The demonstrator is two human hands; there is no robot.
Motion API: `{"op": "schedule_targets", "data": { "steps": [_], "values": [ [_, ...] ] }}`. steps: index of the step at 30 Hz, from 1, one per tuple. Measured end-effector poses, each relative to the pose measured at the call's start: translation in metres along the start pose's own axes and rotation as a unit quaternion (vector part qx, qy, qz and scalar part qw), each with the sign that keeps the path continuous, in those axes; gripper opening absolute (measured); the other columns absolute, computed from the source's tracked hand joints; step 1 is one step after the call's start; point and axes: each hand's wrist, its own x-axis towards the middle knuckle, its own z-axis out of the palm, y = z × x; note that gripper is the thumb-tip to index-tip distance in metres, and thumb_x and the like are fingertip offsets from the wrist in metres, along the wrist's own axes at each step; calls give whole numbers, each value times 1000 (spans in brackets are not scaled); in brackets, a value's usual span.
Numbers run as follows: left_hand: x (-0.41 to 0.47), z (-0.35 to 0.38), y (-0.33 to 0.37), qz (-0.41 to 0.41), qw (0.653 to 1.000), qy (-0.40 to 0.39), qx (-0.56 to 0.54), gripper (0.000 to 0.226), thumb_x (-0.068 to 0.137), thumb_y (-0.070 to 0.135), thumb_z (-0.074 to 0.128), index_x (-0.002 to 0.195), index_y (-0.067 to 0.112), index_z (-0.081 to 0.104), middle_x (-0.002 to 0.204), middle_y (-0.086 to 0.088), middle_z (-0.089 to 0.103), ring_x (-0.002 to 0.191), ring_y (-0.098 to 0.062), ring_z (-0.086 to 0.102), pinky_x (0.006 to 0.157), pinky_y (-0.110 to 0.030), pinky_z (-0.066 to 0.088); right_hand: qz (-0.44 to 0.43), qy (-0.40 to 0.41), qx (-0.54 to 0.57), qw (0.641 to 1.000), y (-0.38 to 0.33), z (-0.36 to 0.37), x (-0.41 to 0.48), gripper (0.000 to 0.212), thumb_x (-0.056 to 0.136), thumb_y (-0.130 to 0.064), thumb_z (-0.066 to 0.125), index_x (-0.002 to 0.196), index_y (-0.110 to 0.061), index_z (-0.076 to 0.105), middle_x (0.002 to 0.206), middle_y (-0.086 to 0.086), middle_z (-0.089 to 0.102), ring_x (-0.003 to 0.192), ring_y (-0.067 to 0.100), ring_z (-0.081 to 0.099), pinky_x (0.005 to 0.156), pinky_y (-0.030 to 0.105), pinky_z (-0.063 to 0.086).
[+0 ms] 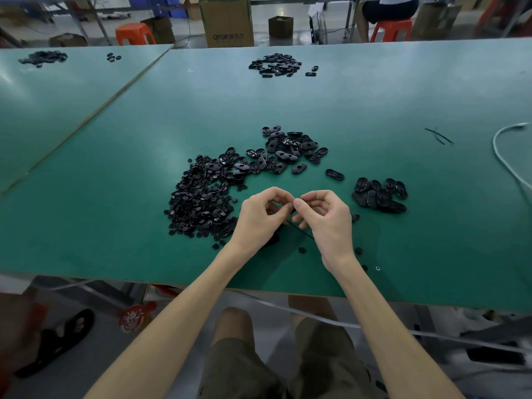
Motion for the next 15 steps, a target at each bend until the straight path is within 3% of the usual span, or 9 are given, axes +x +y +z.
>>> {"op": "schedule_targets", "data": {
  "steps": [5,15],
  "values": [
    [-1,2,0,-2,1000,16,23,5,93,13,74,92,17,72,85,5,74,70,-14,71,69,-30,58,4,-4,-5,1000,0,0,-1,19,90,-11,82,96,-7,65,76,-1,75,64,20,73,57,25,55],
    [-2,1,-2,0,1000,13,8,2,93,13,75,94,13,76,81,4,76,68,-13,72,70,-34,60,-2,-7,-20,1000,-1,0,-3,20,90,-10,81,97,-10,63,75,-2,75,67,21,74,59,25,56]
  ]
}}
